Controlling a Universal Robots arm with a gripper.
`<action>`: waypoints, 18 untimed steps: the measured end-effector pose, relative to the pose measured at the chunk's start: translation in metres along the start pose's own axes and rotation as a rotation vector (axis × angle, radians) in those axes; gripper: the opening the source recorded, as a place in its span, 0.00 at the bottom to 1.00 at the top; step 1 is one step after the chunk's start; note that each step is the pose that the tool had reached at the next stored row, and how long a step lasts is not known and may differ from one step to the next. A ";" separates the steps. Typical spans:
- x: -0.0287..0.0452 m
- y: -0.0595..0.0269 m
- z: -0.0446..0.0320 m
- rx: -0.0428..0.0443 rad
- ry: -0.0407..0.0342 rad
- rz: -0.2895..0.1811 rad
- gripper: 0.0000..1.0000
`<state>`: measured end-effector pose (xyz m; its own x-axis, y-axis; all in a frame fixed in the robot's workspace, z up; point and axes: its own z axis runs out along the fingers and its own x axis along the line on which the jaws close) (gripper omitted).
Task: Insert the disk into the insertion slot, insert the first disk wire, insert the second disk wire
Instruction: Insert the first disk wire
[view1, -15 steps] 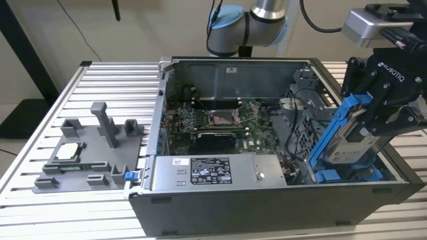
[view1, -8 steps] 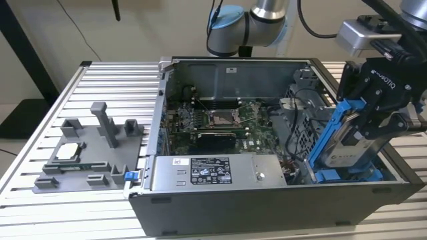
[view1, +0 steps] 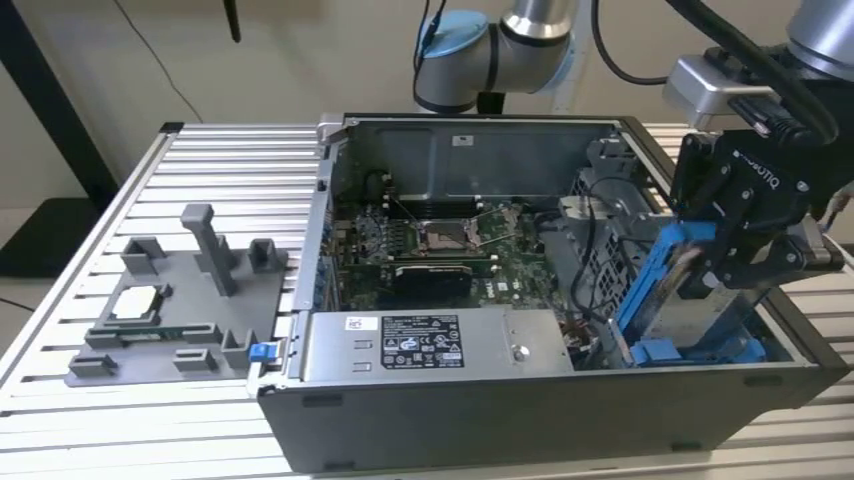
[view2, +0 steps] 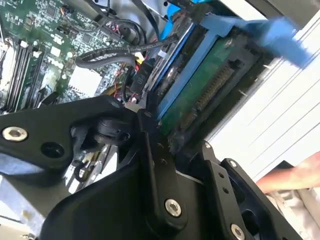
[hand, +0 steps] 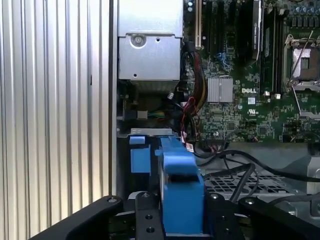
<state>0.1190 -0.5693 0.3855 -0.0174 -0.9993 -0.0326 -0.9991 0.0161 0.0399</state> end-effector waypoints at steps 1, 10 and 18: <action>0.0000 0.0000 -0.0002 0.0000 0.0000 0.000 1.00; -0.0016 0.0006 -0.0098 0.0085 -0.0298 -0.001 1.00; -0.0096 0.0034 -0.0092 0.0818 -0.0577 -0.006 1.00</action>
<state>0.1162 -0.5600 0.3952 -0.0112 -0.9959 -0.0901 -0.9990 0.0150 -0.0421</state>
